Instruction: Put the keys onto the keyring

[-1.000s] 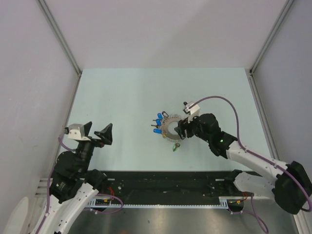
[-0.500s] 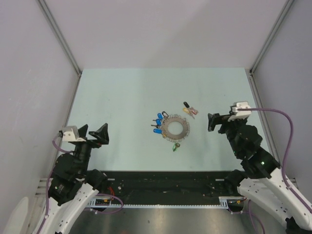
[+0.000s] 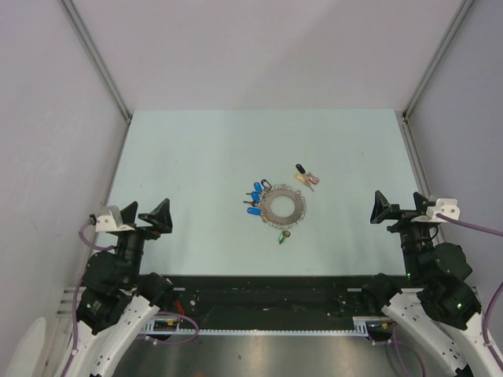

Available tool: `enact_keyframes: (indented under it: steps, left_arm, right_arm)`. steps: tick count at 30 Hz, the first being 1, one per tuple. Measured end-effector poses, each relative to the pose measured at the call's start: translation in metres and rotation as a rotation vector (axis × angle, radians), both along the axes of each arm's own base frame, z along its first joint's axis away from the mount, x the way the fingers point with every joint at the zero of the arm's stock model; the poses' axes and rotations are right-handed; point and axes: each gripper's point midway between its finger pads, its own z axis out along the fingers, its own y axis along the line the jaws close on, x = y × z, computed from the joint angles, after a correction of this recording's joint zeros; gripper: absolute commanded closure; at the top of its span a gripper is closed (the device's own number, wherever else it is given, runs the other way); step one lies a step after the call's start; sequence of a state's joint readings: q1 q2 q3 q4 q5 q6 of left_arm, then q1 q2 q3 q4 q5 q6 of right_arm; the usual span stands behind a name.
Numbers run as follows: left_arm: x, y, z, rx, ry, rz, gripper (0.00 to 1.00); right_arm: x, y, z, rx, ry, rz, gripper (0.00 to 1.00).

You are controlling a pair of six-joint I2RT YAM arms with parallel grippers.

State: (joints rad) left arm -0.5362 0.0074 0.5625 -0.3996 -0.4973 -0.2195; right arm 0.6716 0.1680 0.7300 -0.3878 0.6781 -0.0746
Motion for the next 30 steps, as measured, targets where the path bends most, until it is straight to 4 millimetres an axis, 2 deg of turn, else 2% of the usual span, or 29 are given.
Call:
enact_keyframes:
  steps: [3,7,11,17,30]
  left_arm:
    - [0.000,0.002,0.000,-0.001,0.000,0.010,0.00]
    - [0.000,0.006,0.000,-0.001,0.001,0.032,0.00]
    - [0.001,0.012,0.002,0.000,-0.008,0.065,0.00]
    - [0.005,0.019,0.003,0.009,-0.007,0.112,0.00]
    - [0.009,0.015,0.001,0.030,0.000,0.094,0.00]
  right_arm:
    - [0.001,-0.001,-0.012,-0.024,0.008,-0.005,0.00]
    - [-0.003,-0.006,-0.017,-0.033,-0.023,-0.016,0.00]
    - [-0.007,-0.014,-0.011,-0.021,-0.065,-0.042,0.00]
    - [-0.005,-0.013,-0.009,-0.034,-0.086,-0.043,0.00]
    - [-0.003,-0.008,-0.011,-0.051,-0.086,-0.021,0.00]
